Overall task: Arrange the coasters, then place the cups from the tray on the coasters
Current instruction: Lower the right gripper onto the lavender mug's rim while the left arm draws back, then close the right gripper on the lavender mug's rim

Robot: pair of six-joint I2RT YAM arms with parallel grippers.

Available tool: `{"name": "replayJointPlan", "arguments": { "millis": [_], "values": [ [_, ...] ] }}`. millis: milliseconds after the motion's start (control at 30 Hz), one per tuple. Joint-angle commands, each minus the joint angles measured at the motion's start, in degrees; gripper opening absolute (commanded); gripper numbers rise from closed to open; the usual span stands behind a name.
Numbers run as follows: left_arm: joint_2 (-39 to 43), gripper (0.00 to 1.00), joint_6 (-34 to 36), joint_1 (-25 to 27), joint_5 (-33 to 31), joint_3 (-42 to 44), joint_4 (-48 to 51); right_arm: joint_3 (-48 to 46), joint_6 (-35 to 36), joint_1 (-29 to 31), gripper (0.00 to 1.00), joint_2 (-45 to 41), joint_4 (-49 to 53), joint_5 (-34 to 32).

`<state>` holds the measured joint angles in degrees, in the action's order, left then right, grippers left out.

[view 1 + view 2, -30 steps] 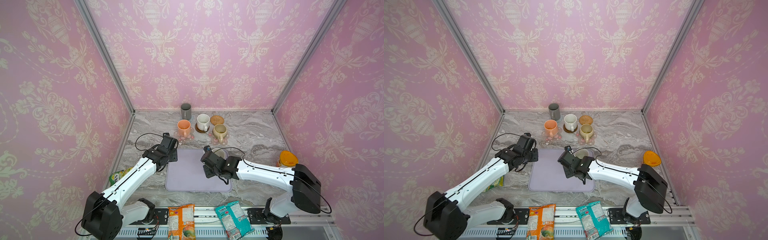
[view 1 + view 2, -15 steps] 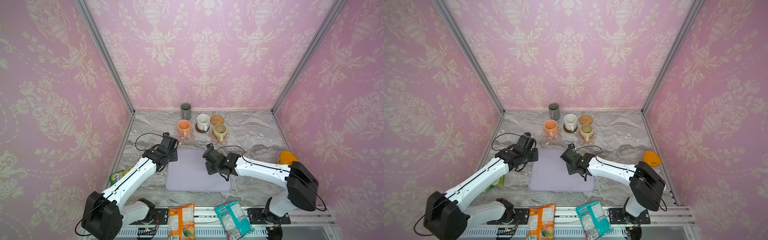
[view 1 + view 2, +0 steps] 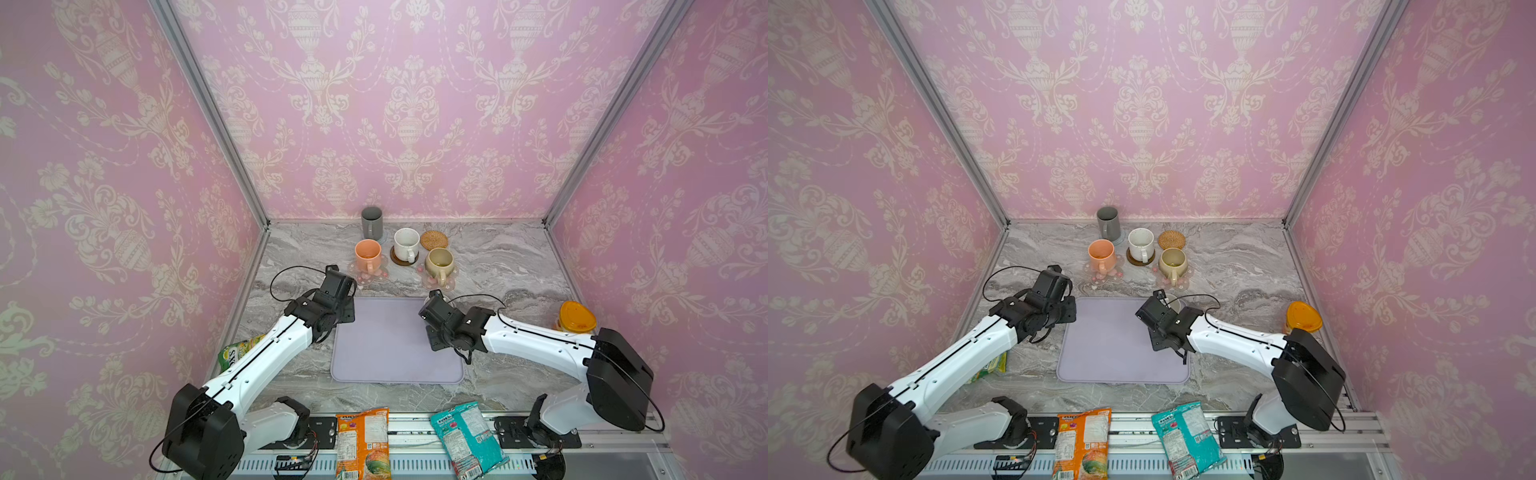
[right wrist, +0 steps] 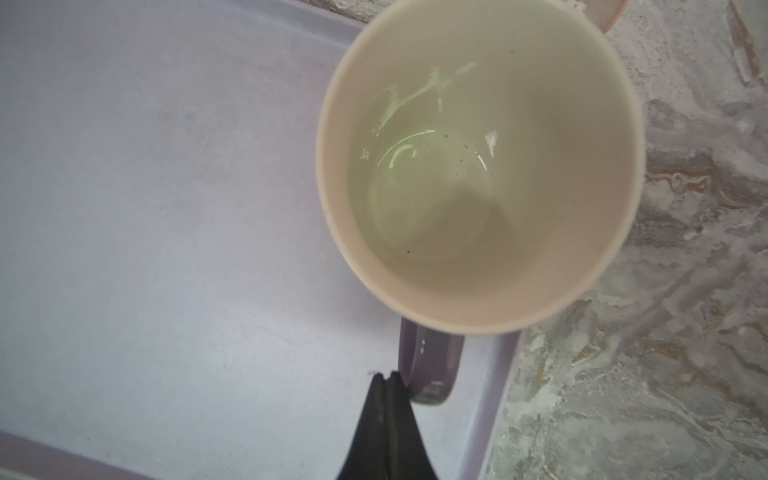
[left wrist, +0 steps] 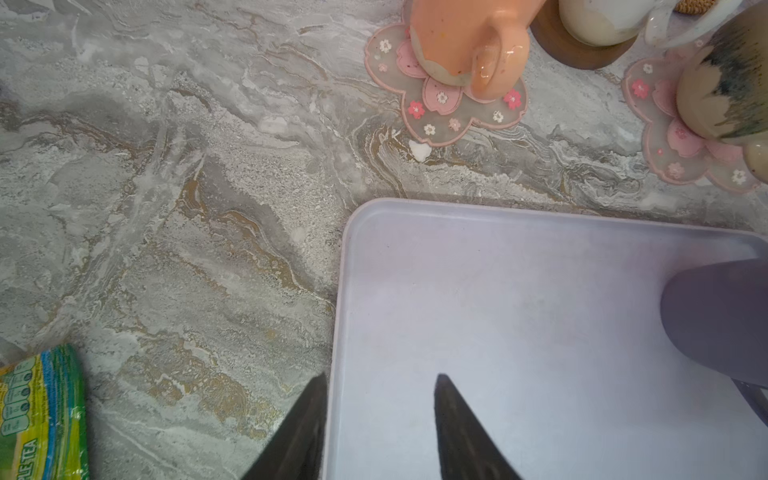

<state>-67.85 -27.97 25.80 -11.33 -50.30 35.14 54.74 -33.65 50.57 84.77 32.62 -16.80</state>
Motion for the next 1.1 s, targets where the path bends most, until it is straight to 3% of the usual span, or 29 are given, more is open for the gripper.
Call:
{"name": "replayJointPlan", "arguments": {
  "millis": [0,133,367,500,633,1067],
  "values": [
    [0.9,0.45,0.8,0.4,-1.4,0.6,-0.1,-0.7,0.0,-0.8,0.05,-2.6,3.5,-3.0],
    [1.0,0.45,0.7,0.5,-1.4,0.5,0.0,-1.3,1.9,-0.8,0.11,-5.6,4.0,-3.2],
    [0.8,0.45,0.5,0.6,-0.9,0.2,-0.3,-2.7,3.9,-1.9,0.4,-8.8,4.3,-3.8],
    [0.7,0.45,0.6,0.5,-1.1,-0.2,-0.2,-2.8,4.6,-2.1,0.41,-7.3,3.0,-1.7],
    [0.5,0.45,0.6,0.6,-1.2,-0.6,0.1,-2.2,5.2,-2.1,0.49,-4.5,1.6,-0.6],
    [-0.4,0.45,1.2,0.5,-1.9,-1.0,0.3,1.4,6.3,-3.3,0.48,4.1,-2.7,0.4]
  ]
}}
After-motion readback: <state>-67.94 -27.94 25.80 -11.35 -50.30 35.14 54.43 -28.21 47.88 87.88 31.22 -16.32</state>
